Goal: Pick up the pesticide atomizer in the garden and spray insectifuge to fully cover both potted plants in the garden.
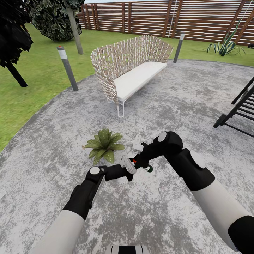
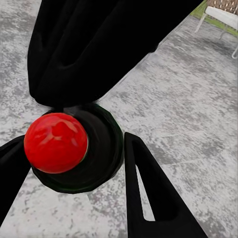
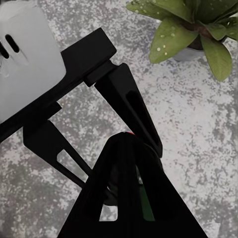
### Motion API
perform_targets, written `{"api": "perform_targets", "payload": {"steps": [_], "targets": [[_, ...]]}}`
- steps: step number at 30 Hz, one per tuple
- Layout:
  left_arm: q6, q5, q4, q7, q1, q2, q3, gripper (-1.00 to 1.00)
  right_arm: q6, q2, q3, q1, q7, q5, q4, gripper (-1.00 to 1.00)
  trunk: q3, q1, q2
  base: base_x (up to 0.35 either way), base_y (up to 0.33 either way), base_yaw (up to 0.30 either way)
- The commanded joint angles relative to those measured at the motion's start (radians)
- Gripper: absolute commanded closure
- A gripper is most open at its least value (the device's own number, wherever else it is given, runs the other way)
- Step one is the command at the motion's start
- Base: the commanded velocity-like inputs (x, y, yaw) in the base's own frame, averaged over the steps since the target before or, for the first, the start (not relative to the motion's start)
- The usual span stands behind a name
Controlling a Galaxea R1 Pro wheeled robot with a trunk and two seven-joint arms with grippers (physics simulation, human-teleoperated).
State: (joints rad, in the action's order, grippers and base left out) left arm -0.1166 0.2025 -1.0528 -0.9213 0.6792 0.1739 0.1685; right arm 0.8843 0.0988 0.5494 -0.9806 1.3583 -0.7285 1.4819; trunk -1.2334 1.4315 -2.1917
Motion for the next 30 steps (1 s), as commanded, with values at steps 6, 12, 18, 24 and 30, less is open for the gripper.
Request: {"api": "perform_targets", "payload": {"steps": [6, 12, 18, 24, 30], "targets": [[0.002, 0.006, 0.019, 0.000, 0.000, 0.001, -0.007, 1.00, 0.007, 0.001, 0.002, -0.001, 0.011, -0.011, 0.006, 1.00, -0.001, 0.000, 0.000, 0.000, 0.000, 0.000], [0.033, 0.013, 0.062, 0.002, 0.000, -0.015, -0.018, 1.00, 0.007, 0.009, 0.003, 0.000, 0.016, -0.011, 0.014, 1.00, -0.001, 0.000, 0.000, 0.000, 0.000, 0.000], [0.044, 0.015, 0.090, 0.034, 0.000, -0.064, -0.020, 1.00, 0.007, 0.014, 0.003, 0.001, 0.020, -0.011, 0.019, 1.00, -0.001, 0.000, 0.000, 0.000, 0.000, 0.000], [0.047, 0.016, 0.133, 0.057, -0.001, -0.133, -0.020, 1.00, 0.009, 0.051, -0.004, 0.009, 0.022, -0.010, 0.039, 1.00, -0.001, 0.000, 0.000, 0.000, 0.000, 0.000], [0.033, 0.016, 0.177, 0.157, -0.012, -0.164, -0.017, 1.00, 0.013, 0.166, -0.227, 0.134, 0.025, -0.010, 0.062, 1.00, -0.001, 0.000, 0.000, 0.000, 0.000, 0.000]]}}
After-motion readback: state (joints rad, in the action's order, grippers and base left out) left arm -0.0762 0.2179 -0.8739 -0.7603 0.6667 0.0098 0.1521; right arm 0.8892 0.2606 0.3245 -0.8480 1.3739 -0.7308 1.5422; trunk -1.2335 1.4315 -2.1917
